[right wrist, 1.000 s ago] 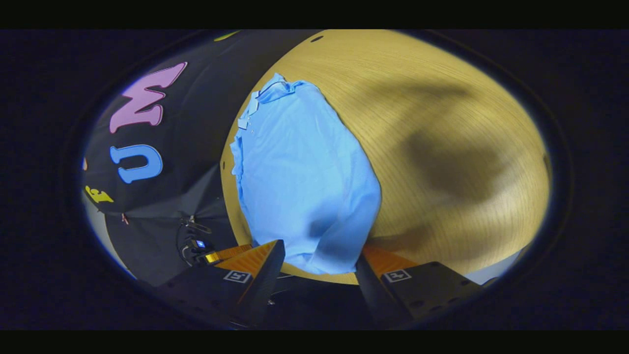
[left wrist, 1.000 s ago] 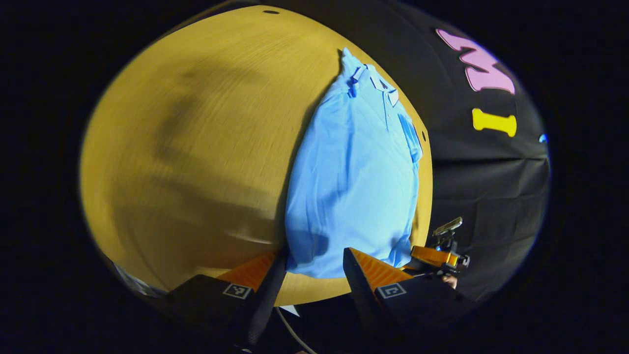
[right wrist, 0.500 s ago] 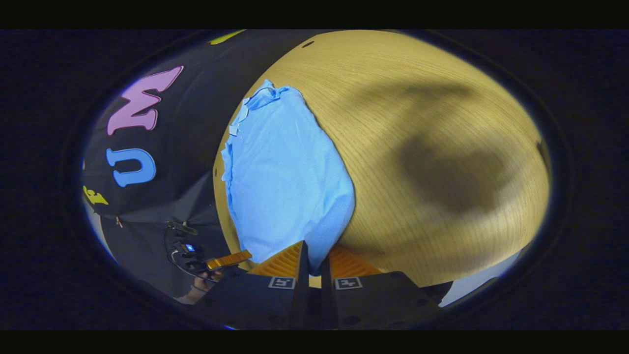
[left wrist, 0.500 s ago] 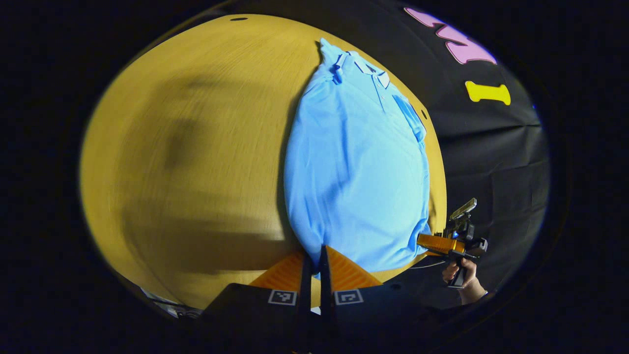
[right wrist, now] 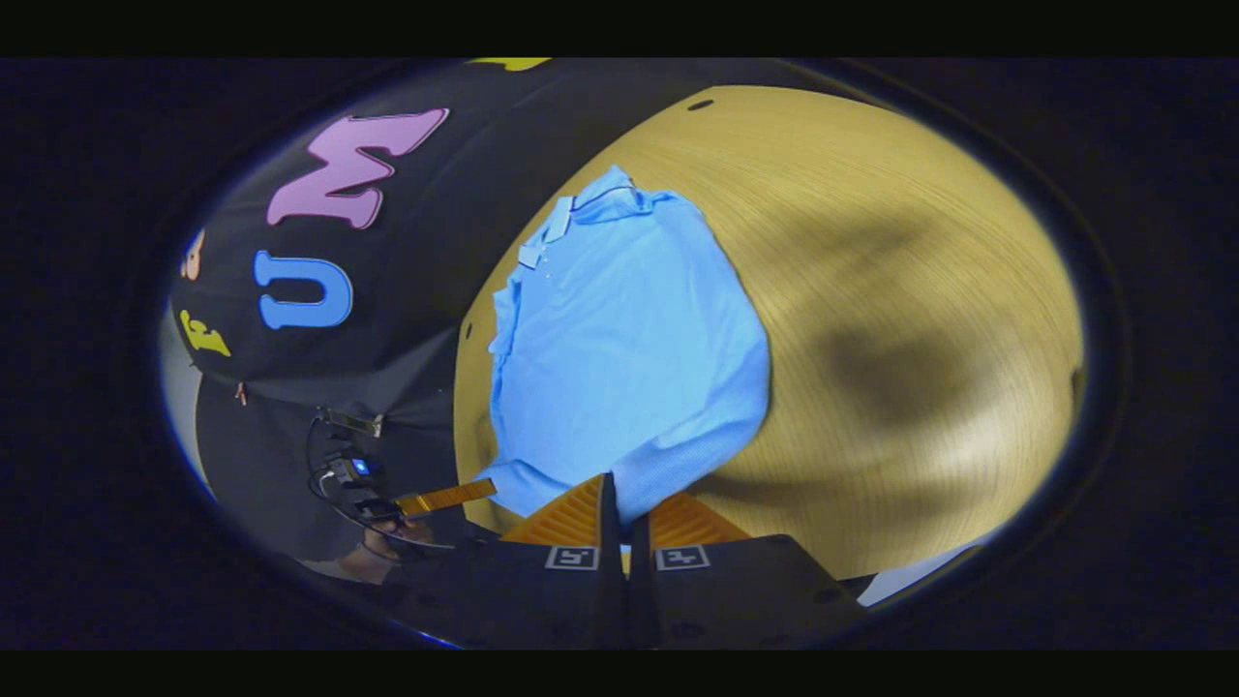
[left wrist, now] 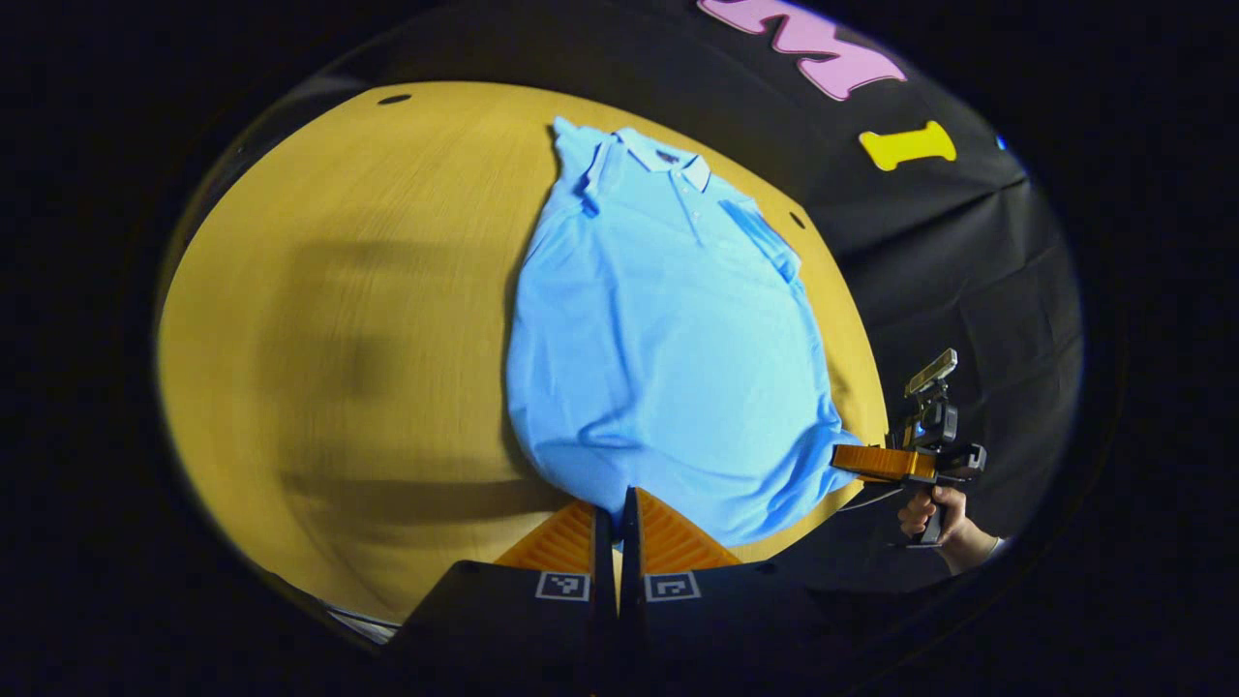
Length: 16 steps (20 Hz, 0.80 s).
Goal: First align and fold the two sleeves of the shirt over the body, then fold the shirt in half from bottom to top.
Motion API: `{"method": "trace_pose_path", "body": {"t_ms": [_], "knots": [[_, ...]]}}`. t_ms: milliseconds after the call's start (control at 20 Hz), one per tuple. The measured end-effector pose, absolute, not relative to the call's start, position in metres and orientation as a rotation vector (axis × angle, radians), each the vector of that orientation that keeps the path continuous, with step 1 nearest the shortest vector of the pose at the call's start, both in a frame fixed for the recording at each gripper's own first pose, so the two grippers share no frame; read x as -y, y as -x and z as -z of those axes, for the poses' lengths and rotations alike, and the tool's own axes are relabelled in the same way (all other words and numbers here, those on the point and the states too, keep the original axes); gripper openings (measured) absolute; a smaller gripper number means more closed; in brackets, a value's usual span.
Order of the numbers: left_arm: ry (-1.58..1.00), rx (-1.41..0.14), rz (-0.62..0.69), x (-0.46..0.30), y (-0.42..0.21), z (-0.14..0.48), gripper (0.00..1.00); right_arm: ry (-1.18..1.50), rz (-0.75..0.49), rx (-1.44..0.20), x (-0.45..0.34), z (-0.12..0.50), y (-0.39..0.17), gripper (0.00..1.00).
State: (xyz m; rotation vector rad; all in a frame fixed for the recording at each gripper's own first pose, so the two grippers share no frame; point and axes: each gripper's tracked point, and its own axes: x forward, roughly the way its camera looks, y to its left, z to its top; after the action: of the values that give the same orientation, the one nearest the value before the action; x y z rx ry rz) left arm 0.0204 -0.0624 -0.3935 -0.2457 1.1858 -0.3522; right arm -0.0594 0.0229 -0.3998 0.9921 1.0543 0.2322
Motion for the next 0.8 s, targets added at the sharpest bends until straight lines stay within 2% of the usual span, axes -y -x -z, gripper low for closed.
{"method": "trace_pose_path", "body": {"t_ms": [150, 200, 300, 350, 400, 450, 550, 600, 650, 700, 750, 800], "knots": [[0.196, -1.107, 0.358, 0.063, -0.045, 0.371, 0.06, -0.862, -0.28, -0.991, -0.018, 0.387, 0.039, 0.06], [0.191, -1.084, 0.353, 0.064, -0.054, 0.364, 0.06, -0.85, -0.297, -0.962, -0.018, 0.376, 0.029, 0.12], [0.182, -1.04, 0.348, 0.065, -0.071, 0.349, 0.06, -0.846, -0.312, -0.908, -0.016, 0.359, 0.006, 0.12], [0.169, -1.02, 0.342, 0.064, -0.08, 0.343, 0.06, -0.84, -0.315, -0.885, -0.016, 0.354, -0.007, 0.06], [0.154, -0.997, 0.333, 0.063, -0.091, 0.336, 0.06, -0.833, -0.315, -0.857, -0.011, 0.346, -0.021, 0.06], [0.145, -0.972, 0.326, 0.063, -0.103, 0.328, 0.06, -0.831, -0.315, -0.831, -0.009, 0.341, -0.035, 0.0], [0.148, -0.922, 0.304, 0.066, -0.13, 0.313, 0.06, -0.824, -0.309, -0.779, -0.002, 0.33, -0.068, 0.0], [0.153, -0.895, 0.29, 0.068, -0.146, 0.306, 0.06, -0.807, -0.314, -0.752, 0.002, 0.325, -0.087, 0.06], [0.156, -0.873, 0.273, 0.07, -0.163, 0.301, 0.06, -0.786, -0.323, -0.73, 0.006, 0.319, -0.104, 0.03], [0.154, -0.864, 0.255, 0.072, -0.177, 0.297, 0.06, -0.765, -0.33, -0.71, 0.009, 0.315, -0.121, 0.06], [0.145, -0.852, 0.238, 0.073, -0.192, 0.293, 0.06, -0.738, -0.345, -0.696, 0.011, 0.31, -0.137, 0.03], [0.13, -0.833, 0.225, 0.076, -0.208, 0.289, 0.06, -0.712, -0.36, -0.685, 0.014, 0.305, -0.155, 0.06]]}}
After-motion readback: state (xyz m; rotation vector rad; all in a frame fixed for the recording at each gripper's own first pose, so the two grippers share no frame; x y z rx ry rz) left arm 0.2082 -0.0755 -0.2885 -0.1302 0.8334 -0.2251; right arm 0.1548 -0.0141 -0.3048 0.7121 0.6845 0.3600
